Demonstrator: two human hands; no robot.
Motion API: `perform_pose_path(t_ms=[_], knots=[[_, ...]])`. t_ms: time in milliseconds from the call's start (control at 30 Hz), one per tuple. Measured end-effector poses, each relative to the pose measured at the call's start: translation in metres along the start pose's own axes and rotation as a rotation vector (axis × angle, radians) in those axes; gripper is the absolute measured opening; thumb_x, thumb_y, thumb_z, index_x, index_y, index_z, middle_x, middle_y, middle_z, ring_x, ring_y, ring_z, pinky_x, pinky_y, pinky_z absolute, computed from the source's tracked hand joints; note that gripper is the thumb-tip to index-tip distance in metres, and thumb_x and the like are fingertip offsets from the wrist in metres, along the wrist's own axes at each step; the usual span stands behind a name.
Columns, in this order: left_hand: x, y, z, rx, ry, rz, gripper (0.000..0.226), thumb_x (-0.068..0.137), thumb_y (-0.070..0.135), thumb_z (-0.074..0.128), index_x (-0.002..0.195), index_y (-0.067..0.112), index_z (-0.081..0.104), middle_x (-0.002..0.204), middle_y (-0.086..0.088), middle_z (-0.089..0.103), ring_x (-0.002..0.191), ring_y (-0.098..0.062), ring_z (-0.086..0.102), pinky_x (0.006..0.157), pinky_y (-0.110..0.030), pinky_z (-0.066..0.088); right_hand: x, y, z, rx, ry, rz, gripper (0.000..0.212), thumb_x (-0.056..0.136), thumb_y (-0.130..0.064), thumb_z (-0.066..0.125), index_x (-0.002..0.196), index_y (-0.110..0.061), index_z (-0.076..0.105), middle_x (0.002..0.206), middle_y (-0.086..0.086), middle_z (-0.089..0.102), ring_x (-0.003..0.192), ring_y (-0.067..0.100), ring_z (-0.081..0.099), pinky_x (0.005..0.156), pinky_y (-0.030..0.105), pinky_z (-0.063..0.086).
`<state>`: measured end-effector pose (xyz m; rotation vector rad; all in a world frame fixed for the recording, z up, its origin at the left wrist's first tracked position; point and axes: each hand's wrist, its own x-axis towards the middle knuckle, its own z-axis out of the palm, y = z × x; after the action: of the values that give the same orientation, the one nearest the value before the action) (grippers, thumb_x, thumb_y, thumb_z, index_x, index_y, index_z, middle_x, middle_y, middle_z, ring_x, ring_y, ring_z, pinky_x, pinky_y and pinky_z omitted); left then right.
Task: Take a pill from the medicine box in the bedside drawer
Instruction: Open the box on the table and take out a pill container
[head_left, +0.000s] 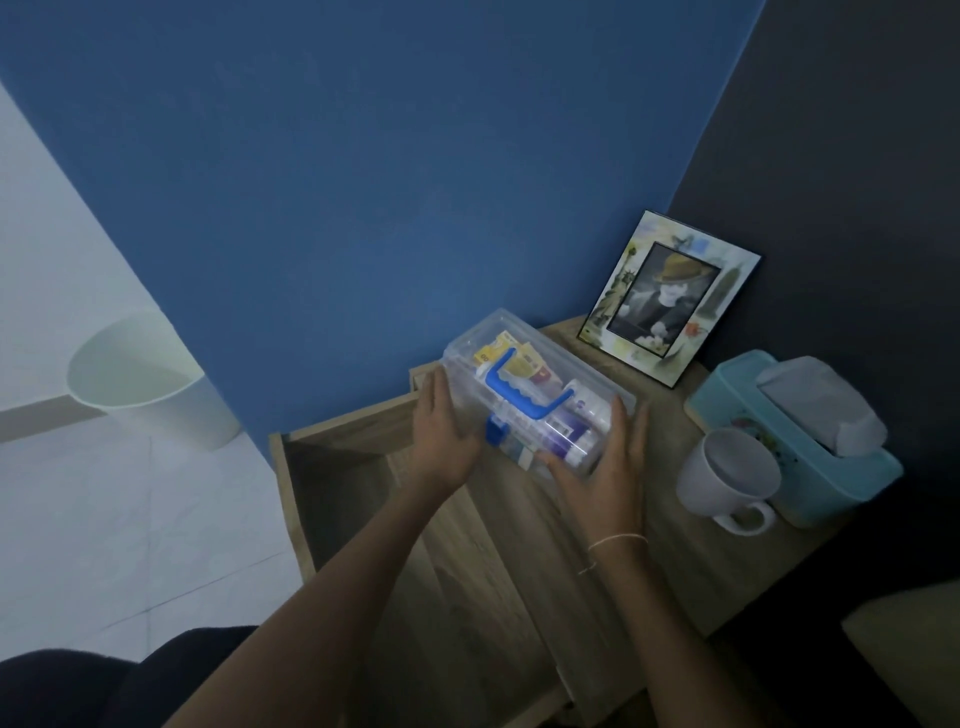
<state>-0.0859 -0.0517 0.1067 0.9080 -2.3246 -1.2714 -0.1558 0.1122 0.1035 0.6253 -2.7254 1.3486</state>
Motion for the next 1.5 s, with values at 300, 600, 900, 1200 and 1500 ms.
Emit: perform_pose_path(t_ms=[300, 600, 900, 1200, 1500], knots=[[0.023, 0.011, -0.009, 0.014, -0.015, 0.406, 0.069, 0.094, 0.032, 0.041, 0.15, 0.016, 0.004, 0.159, 0.004, -0.001, 0.147, -0.008, 0.0, 0.119, -0.022, 0.007, 0.012, -0.034, -0.017, 0.402, 0.45, 0.11, 0.054, 0.073, -0.021, 0.079, 0.116, -0.007, 0.048, 0.12, 0.012, 0.057, 0.108, 0.014, 0.062, 0.087, 0.024, 0.054], [0.073, -0.001, -0.004, 0.574, -0.22, 0.283, 0.068, 0.095, 0.041, 0.009, 0.148, 0.001, -0.001, 0.159, -0.016, -0.004, 0.148, -0.026, -0.007, 0.119, -0.04, -0.004, 0.063, -0.008, -0.018, 0.26, 0.311, 0.007, 0.061, 0.097, -0.029, 0.047, 0.15, -0.013, 0.02, 0.155, 0.01, 0.031, 0.14, 0.015, 0.033, 0.112, 0.026, 0.032], [0.068, -0.01, 0.003, 0.705, -0.185, 0.358, 0.072, 0.089, 0.041, 0.003, 0.147, -0.003, 0.006, 0.158, -0.022, 0.004, 0.147, -0.031, 0.0, 0.12, -0.04, 0.001, 0.085, 0.005, -0.01, 0.091, 0.088, 0.118, 0.09, 0.093, -0.04, 0.052, 0.15, -0.012, -0.011, 0.161, 0.005, -0.013, 0.137, 0.002, -0.004, 0.111, 0.017, 0.002], [0.068, -0.008, 0.004, 0.704, -0.197, 0.332, 0.068, 0.094, 0.041, 0.007, 0.147, -0.002, 0.003, 0.159, -0.019, 0.0, 0.148, -0.028, -0.004, 0.12, -0.038, 0.0, 0.084, 0.024, 0.001, 0.056, -0.011, 0.243, 0.089, 0.091, -0.052, 0.048, 0.151, -0.017, -0.008, 0.162, 0.004, -0.008, 0.147, 0.019, 0.007, 0.119, 0.035, 0.012], [0.067, -0.014, 0.007, 0.695, -0.129, 0.357, 0.075, 0.091, 0.048, -0.003, 0.147, -0.001, 0.008, 0.158, -0.02, 0.006, 0.148, -0.029, 0.001, 0.119, -0.038, -0.002, 0.064, 0.013, 0.0, 0.0, -0.017, 0.314, 0.087, 0.088, -0.065, 0.036, 0.151, -0.018, 0.0, 0.158, 0.015, 0.021, 0.132, 0.036, 0.044, 0.099, 0.046, 0.048]])
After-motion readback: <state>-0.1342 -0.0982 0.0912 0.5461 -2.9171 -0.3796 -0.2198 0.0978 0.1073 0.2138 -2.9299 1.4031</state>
